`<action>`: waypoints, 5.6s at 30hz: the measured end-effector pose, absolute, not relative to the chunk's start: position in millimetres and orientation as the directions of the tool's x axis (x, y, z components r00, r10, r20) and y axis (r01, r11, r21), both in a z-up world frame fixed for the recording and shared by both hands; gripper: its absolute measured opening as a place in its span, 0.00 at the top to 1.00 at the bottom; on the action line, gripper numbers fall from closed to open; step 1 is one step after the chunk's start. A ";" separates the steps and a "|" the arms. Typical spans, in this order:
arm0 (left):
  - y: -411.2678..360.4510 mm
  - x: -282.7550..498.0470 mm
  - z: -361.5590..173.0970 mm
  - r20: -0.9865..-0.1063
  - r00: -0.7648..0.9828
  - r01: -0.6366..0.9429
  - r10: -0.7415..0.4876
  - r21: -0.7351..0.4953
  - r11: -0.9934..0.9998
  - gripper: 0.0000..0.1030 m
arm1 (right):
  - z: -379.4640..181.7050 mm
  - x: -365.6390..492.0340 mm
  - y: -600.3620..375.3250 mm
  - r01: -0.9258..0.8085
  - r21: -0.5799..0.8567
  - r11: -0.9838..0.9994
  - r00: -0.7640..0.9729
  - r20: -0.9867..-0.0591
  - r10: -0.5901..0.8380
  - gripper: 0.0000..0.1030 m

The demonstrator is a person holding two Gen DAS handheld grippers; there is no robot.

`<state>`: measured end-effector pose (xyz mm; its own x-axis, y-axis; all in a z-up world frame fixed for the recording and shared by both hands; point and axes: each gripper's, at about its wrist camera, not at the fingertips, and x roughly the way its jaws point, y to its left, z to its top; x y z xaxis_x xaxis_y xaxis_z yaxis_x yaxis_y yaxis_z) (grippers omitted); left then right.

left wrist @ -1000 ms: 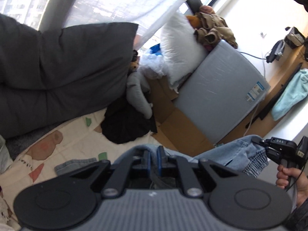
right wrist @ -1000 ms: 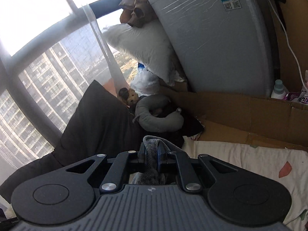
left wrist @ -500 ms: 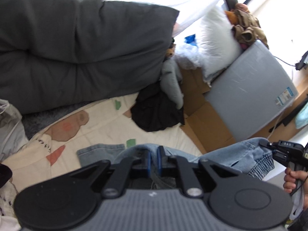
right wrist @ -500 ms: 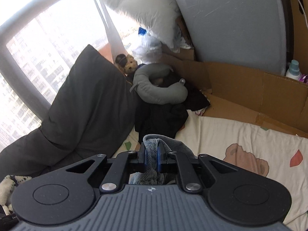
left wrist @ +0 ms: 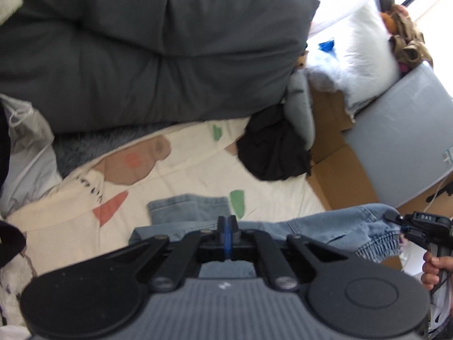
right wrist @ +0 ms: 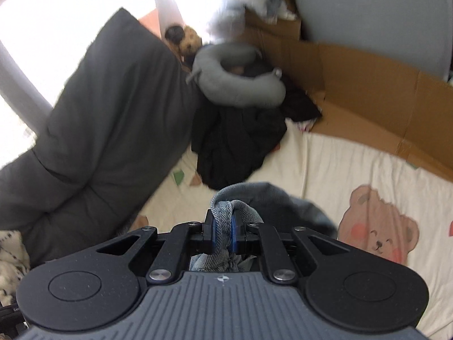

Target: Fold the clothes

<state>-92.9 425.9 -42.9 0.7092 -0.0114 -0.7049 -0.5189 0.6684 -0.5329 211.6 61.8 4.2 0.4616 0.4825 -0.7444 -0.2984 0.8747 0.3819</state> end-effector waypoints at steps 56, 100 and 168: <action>211.6 -24.9 -219.0 -0.874 0.485 0.330 -0.014 0.168 0.929 0.53 | -104.5 66.1 -176.4 0.218 0.402 0.889 0.489 -0.833 0.257 0.60; 258.6 0.8 -216.1 -0.796 0.588 0.341 -0.139 0.088 0.936 0.76 | -252.0 223.3 -71.1 -0.232 0.352 0.907 0.279 -0.869 0.409 0.44; 511.7 68.4 -180.5 -0.737 0.661 -0.492 0.140 -0.284 0.823 0.92 | -181.2 461.3 204.6 -0.310 0.561 0.767 0.316 -0.700 0.640 0.65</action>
<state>68.4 511.7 -180.5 0.6609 0.1401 -0.7372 -0.4916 0.8231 -0.2842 461.3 204.6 -181.2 0.3163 0.6401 -0.7001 -0.3102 0.7673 0.5613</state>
